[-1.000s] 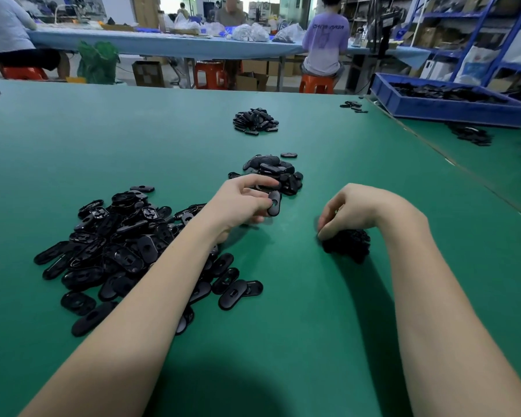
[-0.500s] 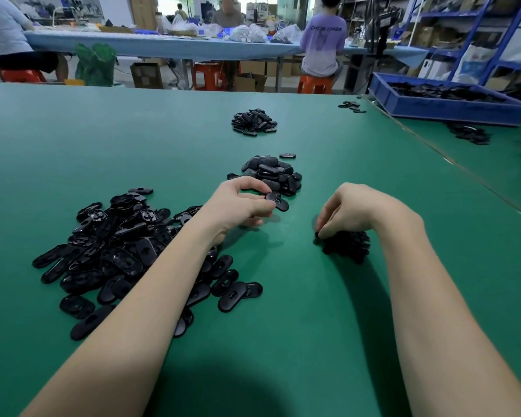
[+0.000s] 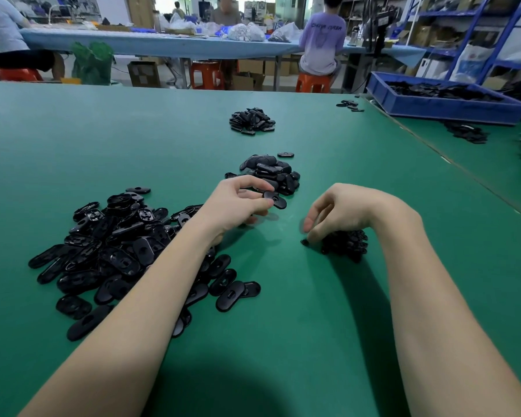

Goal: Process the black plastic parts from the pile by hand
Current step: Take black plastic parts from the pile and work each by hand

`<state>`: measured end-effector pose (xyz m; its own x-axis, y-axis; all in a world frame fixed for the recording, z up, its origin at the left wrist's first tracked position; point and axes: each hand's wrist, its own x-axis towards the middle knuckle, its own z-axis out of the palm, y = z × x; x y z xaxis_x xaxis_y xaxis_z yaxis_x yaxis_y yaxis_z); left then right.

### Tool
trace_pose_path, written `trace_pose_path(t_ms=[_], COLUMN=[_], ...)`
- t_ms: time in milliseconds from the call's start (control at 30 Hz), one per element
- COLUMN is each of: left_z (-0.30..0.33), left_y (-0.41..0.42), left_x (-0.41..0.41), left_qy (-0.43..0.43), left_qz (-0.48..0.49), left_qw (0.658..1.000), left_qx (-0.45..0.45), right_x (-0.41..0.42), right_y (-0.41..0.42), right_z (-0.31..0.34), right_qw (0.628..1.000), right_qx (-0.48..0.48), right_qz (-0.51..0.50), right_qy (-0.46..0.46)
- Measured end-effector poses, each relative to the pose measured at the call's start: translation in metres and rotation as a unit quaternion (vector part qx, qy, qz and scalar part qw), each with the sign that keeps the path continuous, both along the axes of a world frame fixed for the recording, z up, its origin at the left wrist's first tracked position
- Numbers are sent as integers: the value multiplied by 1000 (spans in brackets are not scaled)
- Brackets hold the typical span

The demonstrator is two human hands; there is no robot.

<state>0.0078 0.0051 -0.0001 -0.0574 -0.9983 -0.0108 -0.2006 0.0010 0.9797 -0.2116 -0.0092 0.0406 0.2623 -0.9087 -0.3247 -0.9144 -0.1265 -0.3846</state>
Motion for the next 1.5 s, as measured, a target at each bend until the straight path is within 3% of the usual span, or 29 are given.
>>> trace_pose_path(t_ms=[300,400,500,600,1067,1500], left_z=[-3,-4,-4,-4,-3,1], left_y=[-1,-1,-1,0,1,6], left_x=[-2,-4,-4,-4,-7,-7], left_qy=[-41,-61,-71,-77,-60,24], left_qz=[5,-2,-6,-11,-17,-28], left_qw=[998,996,994,992,992,999], left_qx=[-40,-63,-86,-103,-109,-13], right_x=[6,6,10,15,21,26], right_y=[-3,-4,-3,-1,-4,-4], right_z=[-10,-13,-14,-15,-20,-15], right_qw=[999,990,961,936,931,954], right_qx=[-26,-84,-81,-98,-92,-131], right_qz=[10,-19,-61,-102,-104,-99], right_qy=[-25,-113,-258,-322,-337,-250])
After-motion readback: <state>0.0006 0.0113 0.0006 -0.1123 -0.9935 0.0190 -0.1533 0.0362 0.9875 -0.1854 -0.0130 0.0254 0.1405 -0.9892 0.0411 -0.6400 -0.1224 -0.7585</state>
